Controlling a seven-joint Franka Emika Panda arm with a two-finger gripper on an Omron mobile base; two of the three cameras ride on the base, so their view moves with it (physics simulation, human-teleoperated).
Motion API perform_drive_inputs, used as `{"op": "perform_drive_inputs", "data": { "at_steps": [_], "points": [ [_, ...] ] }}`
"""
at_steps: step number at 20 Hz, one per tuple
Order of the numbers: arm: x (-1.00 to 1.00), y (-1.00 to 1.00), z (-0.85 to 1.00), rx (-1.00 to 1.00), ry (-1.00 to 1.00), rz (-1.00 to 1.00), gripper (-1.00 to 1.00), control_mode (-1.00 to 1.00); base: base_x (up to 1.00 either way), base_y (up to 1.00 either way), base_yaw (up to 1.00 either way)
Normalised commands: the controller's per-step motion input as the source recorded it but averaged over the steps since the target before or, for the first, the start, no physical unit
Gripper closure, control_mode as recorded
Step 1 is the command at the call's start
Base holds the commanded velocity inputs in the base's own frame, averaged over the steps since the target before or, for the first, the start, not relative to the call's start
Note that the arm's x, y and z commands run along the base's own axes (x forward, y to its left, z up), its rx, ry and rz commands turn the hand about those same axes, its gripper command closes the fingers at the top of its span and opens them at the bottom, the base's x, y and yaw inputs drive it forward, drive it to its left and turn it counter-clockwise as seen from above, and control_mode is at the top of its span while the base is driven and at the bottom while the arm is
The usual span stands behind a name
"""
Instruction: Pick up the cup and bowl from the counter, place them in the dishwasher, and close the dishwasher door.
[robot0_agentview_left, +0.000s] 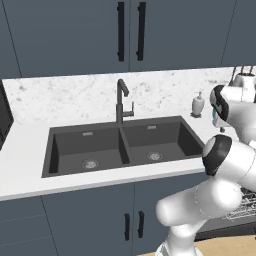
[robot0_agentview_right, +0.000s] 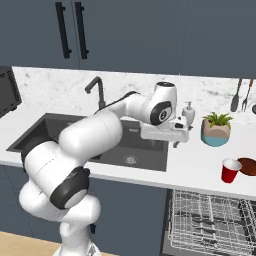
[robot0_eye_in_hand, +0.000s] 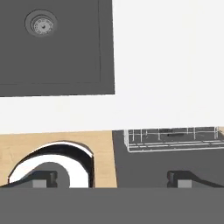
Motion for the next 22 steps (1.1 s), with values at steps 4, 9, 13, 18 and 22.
{"op": "perform_drive_inputs", "data": {
  "at_steps": [4,9,13,18,22],
  "points": [
    [0.42,-0.94,-0.33,0.0,0.04,0.0,-1.0,-1.0,0.0,0.0,0.0],
    [0.14,-1.0,-0.33,0.01,0.1,-0.05,-1.0,-1.0,0.0,0.0,0.0],
    [0.13,-0.98,-0.08,0.01,0.12,-0.06,-1.0,-1.0,0.0,0.0,0.0],
    [0.01,-0.47,0.0,0.0,0.02,0.0,-1.0,-1.0,0.0,0.0,0.0],
    [0.08,-0.19,0.06,0.0,0.0,0.0,-1.0,-1.0,0.0,0.0,0.0]
  ]
}}
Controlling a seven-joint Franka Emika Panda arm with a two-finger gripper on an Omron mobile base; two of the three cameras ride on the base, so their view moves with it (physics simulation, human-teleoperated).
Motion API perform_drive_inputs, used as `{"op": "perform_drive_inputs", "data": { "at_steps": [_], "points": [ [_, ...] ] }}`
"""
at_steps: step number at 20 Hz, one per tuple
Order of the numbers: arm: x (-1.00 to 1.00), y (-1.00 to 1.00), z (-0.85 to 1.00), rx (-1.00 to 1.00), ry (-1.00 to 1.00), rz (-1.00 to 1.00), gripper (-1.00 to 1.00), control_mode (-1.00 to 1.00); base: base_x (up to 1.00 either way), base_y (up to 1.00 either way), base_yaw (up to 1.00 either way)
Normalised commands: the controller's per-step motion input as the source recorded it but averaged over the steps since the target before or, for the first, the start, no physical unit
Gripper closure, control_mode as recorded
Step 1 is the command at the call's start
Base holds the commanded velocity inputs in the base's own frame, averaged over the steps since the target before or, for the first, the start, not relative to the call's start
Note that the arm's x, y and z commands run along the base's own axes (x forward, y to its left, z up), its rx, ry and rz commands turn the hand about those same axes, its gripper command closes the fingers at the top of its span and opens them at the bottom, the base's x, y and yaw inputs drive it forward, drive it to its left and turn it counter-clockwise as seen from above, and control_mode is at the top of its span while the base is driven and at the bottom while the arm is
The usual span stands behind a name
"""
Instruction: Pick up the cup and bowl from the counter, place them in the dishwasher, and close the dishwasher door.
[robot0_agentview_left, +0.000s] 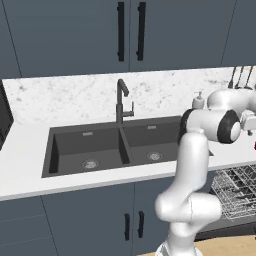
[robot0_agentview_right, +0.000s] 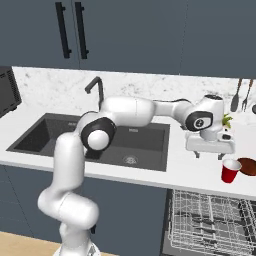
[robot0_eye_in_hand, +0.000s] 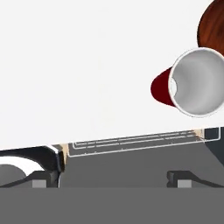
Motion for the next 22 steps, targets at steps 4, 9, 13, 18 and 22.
{"op": "perform_drive_inputs", "data": {
  "at_steps": [4,9,13,18,22],
  "points": [
    [0.39,-0.22,0.0,0.0,0.0,-0.02,-1.0,-1.0,0.0,0.0,0.0],
    [0.5,0.0,-0.17,0.0,0.0,-0.05,-1.0,-1.0,0.0,0.0,0.0],
    [0.5,-0.1,-0.26,0.0,0.01,-0.06,-1.0,-1.0,0.0,0.0,0.0],
    [0.19,-0.36,-0.13,0.01,0.0,-0.06,-1.0,-1.0,0.0,0.0,0.0],
    [0.0,-0.25,-0.14,0.01,0.0,0.0,-1.0,-1.0,0.0,0.0,0.0]
  ]
}}
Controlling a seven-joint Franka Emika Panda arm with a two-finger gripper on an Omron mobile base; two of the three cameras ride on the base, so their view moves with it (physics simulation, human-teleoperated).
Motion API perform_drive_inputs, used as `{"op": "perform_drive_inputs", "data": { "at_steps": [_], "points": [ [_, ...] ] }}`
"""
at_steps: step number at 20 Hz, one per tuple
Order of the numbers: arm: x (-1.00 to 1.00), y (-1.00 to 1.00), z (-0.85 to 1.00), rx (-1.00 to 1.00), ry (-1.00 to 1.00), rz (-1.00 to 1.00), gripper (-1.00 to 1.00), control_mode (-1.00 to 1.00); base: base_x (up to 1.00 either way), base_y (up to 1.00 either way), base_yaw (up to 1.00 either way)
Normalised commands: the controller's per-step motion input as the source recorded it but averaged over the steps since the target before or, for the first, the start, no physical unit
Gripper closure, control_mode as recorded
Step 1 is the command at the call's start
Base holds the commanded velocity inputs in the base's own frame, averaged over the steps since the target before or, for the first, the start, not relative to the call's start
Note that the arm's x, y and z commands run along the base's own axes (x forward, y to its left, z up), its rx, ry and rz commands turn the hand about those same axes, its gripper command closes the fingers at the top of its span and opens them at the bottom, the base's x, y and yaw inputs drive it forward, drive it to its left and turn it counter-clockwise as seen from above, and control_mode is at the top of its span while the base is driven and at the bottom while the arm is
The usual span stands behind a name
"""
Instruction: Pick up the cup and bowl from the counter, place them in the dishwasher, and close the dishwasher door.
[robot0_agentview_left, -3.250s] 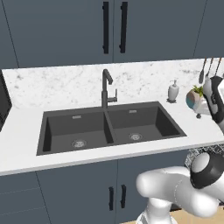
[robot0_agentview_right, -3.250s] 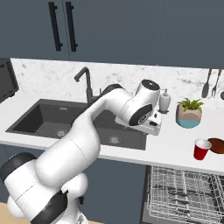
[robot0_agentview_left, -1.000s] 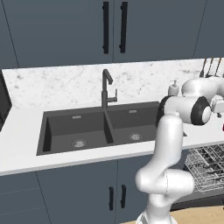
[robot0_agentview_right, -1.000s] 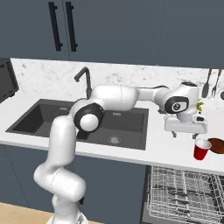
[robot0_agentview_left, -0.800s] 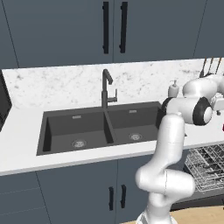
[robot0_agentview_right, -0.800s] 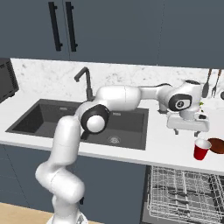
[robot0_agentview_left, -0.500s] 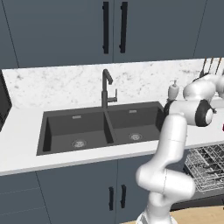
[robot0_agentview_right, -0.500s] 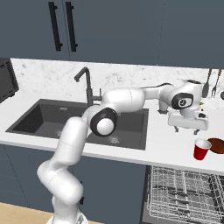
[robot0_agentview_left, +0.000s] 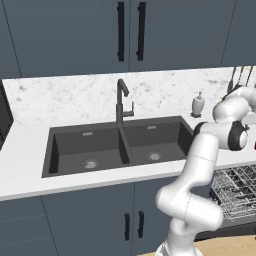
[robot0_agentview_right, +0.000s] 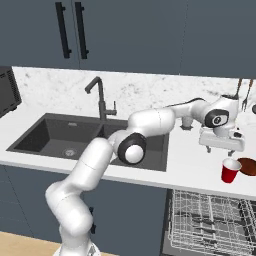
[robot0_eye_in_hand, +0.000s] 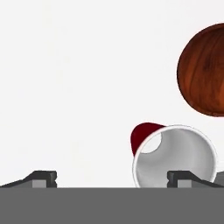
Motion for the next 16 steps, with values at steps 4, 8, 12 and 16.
{"op": "perform_drive_inputs", "data": {
  "at_steps": [4,8,12,16],
  "points": [
    [0.0,-0.15,-0.18,0.0,0.0,0.0,-1.0,-1.0,0.0,0.0,0.0],
    [0.0,-0.19,-0.11,0.0,0.0,0.0,-1.0,-1.0,0.0,0.0,0.0],
    [0.0,-0.26,-0.14,0.0,0.0,0.0,-1.0,-1.0,0.0,0.0,0.0],
    [0.0,-0.13,-0.1,0.0,0.0,0.0,-1.0,-1.0,0.0,0.0,0.0]
  ]
}}
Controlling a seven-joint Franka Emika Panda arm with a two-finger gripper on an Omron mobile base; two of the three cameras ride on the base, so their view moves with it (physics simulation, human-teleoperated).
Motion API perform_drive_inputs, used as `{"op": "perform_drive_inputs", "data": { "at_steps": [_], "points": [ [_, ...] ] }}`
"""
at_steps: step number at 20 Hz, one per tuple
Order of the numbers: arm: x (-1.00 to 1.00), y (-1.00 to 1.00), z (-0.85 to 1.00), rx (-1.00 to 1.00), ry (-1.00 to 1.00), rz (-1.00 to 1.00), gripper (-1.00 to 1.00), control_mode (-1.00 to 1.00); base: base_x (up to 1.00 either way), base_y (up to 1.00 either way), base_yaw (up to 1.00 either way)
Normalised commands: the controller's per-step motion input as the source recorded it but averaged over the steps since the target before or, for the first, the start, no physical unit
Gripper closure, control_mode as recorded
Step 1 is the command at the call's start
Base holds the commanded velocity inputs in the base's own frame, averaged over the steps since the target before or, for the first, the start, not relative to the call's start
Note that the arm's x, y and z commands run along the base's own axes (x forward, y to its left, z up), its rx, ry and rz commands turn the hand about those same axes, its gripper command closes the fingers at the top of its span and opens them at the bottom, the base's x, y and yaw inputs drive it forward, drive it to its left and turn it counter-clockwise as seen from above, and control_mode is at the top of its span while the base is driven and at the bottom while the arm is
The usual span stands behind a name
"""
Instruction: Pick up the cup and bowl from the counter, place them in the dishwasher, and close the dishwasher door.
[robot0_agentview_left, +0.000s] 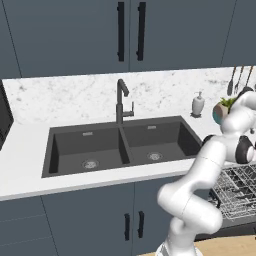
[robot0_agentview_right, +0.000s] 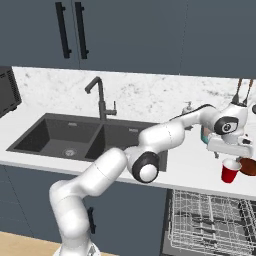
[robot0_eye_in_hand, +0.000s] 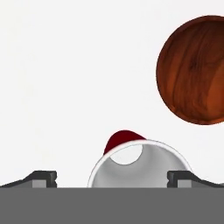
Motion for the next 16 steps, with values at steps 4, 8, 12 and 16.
{"op": "perform_drive_inputs", "data": {
  "at_steps": [4,8,12,16],
  "points": [
    [0.0,0.0,-0.12,0.0,0.0,0.0,-1.0,-1.0,0.0,0.0,0.0],
    [-0.08,0.12,-0.03,0.0,0.0,0.0,-1.0,-1.0,0.0,0.0,0.0],
    [-0.01,0.18,-0.11,0.0,0.0,0.0,-1.0,-1.0,0.0,0.0,0.0],
    [-0.01,0.06,-0.24,0.0,0.0,0.0,-1.0,-1.0,0.0,0.0,0.0]
  ]
}}
